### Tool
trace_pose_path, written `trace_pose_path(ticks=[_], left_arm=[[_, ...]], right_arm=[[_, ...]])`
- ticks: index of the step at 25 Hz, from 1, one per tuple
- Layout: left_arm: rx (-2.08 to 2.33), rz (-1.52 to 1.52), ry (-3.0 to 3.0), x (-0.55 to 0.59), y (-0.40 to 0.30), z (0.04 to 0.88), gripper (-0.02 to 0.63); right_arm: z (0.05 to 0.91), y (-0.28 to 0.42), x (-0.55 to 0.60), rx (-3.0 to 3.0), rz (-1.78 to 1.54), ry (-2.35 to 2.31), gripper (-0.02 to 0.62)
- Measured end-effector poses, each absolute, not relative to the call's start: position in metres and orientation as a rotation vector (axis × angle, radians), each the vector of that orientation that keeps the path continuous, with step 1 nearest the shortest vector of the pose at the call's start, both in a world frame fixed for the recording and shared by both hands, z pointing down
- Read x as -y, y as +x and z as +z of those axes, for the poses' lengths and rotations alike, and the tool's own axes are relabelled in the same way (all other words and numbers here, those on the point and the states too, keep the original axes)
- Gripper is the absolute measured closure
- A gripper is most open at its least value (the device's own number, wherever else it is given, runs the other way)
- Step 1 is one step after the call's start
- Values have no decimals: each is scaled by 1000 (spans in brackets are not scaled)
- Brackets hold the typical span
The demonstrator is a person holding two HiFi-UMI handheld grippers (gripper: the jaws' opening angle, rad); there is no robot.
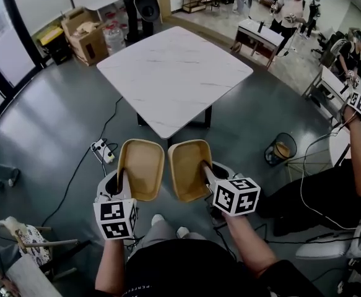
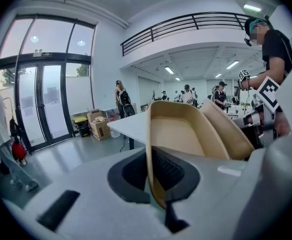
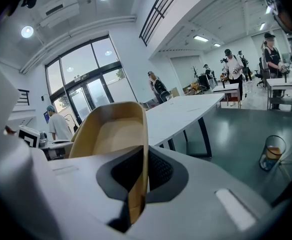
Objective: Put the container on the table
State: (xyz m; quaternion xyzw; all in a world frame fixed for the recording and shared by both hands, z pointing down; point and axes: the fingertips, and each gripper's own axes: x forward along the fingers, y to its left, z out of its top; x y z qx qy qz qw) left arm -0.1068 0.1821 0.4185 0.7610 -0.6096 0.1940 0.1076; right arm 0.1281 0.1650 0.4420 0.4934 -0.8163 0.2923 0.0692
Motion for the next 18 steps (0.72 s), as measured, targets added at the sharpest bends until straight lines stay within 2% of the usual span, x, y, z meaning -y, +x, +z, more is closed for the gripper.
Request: trace_pose_path(ticks=[9, 18], left_arm=[[1756, 545, 2264, -128, -111, 424, 603], [1720, 515, 2276, -43, -144, 426, 603]], right_arm=[[451, 124, -125, 2430, 925, 1520, 592], [446, 100, -46, 2383, 904, 1581, 592]])
